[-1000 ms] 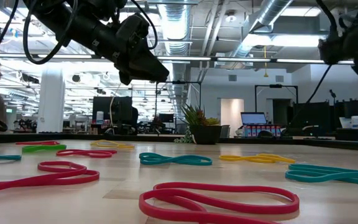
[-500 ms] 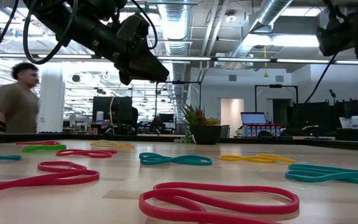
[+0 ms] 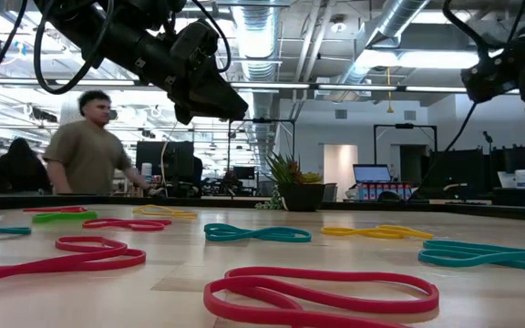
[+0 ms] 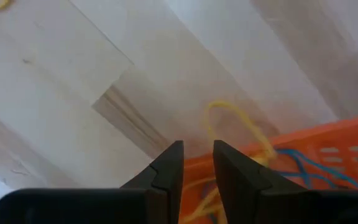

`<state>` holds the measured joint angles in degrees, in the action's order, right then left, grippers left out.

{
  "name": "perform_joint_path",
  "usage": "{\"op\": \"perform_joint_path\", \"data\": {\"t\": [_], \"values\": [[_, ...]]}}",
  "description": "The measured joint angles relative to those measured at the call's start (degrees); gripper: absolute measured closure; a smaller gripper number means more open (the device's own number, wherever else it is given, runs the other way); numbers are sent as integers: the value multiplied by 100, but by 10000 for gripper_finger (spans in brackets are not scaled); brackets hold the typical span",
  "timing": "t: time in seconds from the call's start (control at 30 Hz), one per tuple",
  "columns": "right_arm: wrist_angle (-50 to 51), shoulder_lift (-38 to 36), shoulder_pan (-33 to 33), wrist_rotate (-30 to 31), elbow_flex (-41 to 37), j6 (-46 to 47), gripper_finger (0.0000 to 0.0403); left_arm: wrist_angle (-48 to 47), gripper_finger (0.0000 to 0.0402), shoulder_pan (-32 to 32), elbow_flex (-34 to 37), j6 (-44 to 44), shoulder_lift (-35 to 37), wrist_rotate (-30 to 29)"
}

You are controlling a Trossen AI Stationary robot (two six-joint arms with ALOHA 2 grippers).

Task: Pick and place rubber bands into bin
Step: Put the yellow rubber band into the orange basket

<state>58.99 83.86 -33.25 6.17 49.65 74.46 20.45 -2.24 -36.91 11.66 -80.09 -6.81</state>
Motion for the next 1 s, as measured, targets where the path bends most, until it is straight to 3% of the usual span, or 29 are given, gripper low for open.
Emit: {"op": "perform_joint_path", "data": {"t": [0.33, 1.0], "values": [[452, -217, -7, 154, 332, 4, 322, 2, 292, 1, 0, -7, 0, -2], [176, -212, -47, -11, 332, 96, 322, -24, 292, 0, 0, -35, 0, 7]]}}
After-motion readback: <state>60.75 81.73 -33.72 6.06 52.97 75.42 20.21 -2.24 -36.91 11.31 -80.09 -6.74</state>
